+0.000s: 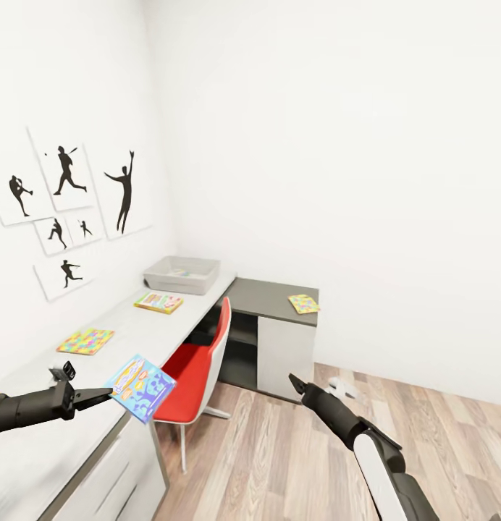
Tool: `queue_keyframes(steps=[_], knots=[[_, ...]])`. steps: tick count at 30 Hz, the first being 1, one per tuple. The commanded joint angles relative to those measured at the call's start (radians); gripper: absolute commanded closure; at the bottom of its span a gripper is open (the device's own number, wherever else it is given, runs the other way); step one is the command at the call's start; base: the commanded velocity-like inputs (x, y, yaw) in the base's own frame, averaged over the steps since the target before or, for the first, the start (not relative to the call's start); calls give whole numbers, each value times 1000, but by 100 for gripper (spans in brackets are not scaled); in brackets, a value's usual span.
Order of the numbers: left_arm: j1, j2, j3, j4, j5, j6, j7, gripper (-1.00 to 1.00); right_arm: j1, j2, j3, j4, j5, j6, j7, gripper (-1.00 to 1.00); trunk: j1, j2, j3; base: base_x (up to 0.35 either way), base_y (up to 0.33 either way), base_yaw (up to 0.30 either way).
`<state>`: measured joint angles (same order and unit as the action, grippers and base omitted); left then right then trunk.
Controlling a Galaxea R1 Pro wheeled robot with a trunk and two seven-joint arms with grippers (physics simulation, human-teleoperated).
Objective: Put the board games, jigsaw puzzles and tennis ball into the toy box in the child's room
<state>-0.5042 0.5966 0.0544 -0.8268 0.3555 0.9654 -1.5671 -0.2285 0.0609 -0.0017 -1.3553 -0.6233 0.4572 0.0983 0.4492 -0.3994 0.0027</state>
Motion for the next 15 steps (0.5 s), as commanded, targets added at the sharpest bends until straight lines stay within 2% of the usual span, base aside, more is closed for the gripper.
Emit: queue_keyframes(steps=[1,6,15], knots=[[0,0,-1,0,0,10,-4,100,0,0,-1,-1,-4,5,1,-100,1,-1,0,243,-220,251],[0,0,-1,0,0,10,-4,100,0,-1,-1,-1,-3,5,1,-100,1,-1,0,243,-222,89],[0,0,-1,0,0,10,-4,100,0,-1,-1,-2,-3,6,2,-100,1,-1,0,243,-223,3]])
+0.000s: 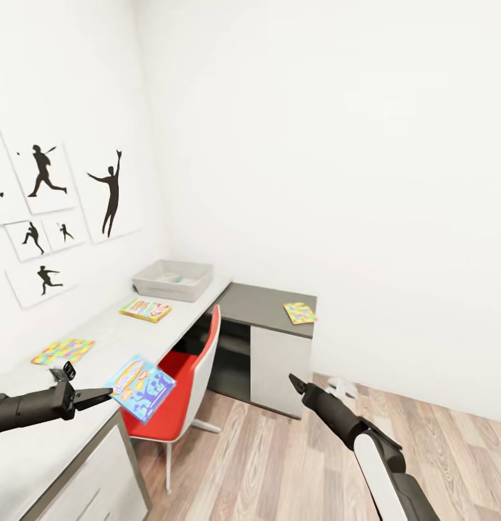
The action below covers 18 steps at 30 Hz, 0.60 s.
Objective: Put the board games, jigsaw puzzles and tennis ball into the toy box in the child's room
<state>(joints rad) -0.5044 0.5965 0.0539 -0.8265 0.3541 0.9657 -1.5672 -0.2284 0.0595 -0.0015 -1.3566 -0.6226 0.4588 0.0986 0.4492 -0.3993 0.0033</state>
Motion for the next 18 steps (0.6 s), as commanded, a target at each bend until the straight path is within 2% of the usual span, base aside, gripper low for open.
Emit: queue_keyframes(steps=[1,8,18], knots=[[0,0,0,0,1,10,-4,100,0,0,-1,-1,-4,4,1,-100,1,-1,0,242,-222,0],[0,0,-1,0,0,10,-4,100,0,1,0,-5,-3,3,1,-100,1,-1,0,262,-113,28],[0,0,-2,0,1,10,-4,100,0,1,0,-5,-3,3,1,-100,1,-1,0,298,-20,231]])
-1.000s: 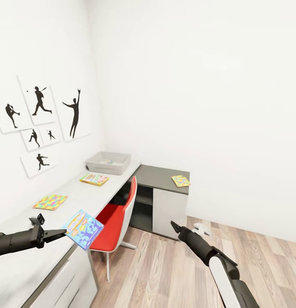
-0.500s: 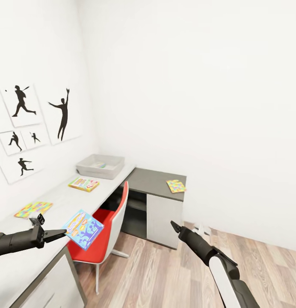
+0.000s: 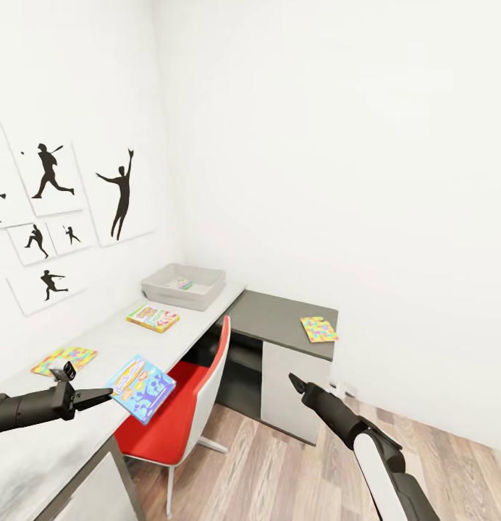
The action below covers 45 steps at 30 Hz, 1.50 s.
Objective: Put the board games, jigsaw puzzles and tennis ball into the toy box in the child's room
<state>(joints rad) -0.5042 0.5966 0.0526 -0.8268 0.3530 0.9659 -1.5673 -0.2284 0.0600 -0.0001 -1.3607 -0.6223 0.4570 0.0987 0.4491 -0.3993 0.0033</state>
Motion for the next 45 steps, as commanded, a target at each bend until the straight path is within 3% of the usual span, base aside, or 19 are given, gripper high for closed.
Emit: queue_keyframes(steps=[1,4,8,11,13,15,18,21,25,29,45], knots=[[0,0,0,0,3,10,-4,100,0,0,-1,-1,-3,5,1,-100,1,-1,0,300,-61,79],[0,0,0,0,2,10,-4,100,3,0,4,-26,-2,6,-1,-100,1,-1,0,301,-69,11],[0,0,0,-1,3,10,-4,100,9,-12,82,-156,-1,15,-9,-100,1,-1,0,301,-70,3],[0,0,0,-2,3,10,-4,100,8,-11,122,-207,0,80,-20,-100,1,-1,0,296,-70,1],[0,1,1,-3,3,10,-4,100,0,-2,131,-222,0,202,-79,-100,1,-1,0,276,-68,0],[0,1,2,-3,3,11,-4,100,-27,4,135,-228,-1,286,-180,-100,1,-1,0,252,-38,0],[0,2,4,-3,3,11,-4,100,-74,15,145,-231,-6,351,-288,-100,1,-1,0,218,-13,0],[0,2,3,-3,3,11,-4,100,-89,11,140,-231,-13,394,-317,-100,1,-1,0,172,-4,0],[0,3,4,-3,3,11,-4,100,-95,2,112,-232,-29,417,-312,-100,1,-1,0,58,-1,0],[0,9,4,-3,4,10,-4,100,-94,0,86,-232,-47,422,-264,-100,1,-1,0,12,0,3],[-3,16,24,-2,16,26,-4,100,-94,9,92,-232,-51,420,-243,-100,1,-1,0,1,-24,252]])
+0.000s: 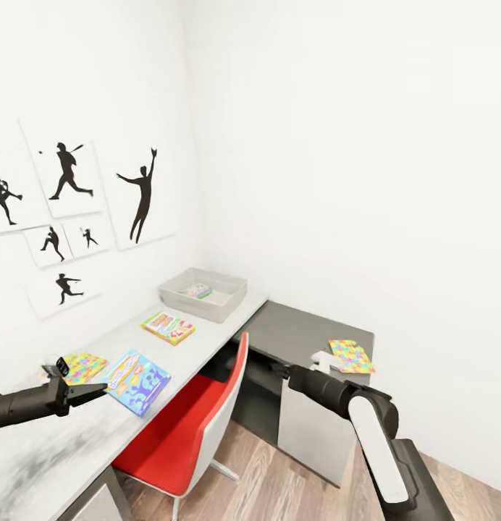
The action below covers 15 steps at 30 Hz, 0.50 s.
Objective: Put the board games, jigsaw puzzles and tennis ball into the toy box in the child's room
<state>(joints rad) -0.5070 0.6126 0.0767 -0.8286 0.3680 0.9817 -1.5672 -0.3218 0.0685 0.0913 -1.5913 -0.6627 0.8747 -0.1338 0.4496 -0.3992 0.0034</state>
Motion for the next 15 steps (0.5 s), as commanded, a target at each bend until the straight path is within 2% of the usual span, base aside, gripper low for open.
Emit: queue_keyframes(steps=[1,8,15], knots=[[-4,0,5,-1,1,13,-4,100,0,-1,0,-1,-10,3,-10,-100,0,-1,0,0,0,291],[-37,15,25,-8,7,24,-4,100,-2,-8,-4,-1,-9,9,-10,-100,0,-1,-1,0,0,291],[-39,4,30,-15,9,22,-4,100,-1,-9,-2,-1,-9,6,-10,-100,0,-1,-3,0,0,287]])
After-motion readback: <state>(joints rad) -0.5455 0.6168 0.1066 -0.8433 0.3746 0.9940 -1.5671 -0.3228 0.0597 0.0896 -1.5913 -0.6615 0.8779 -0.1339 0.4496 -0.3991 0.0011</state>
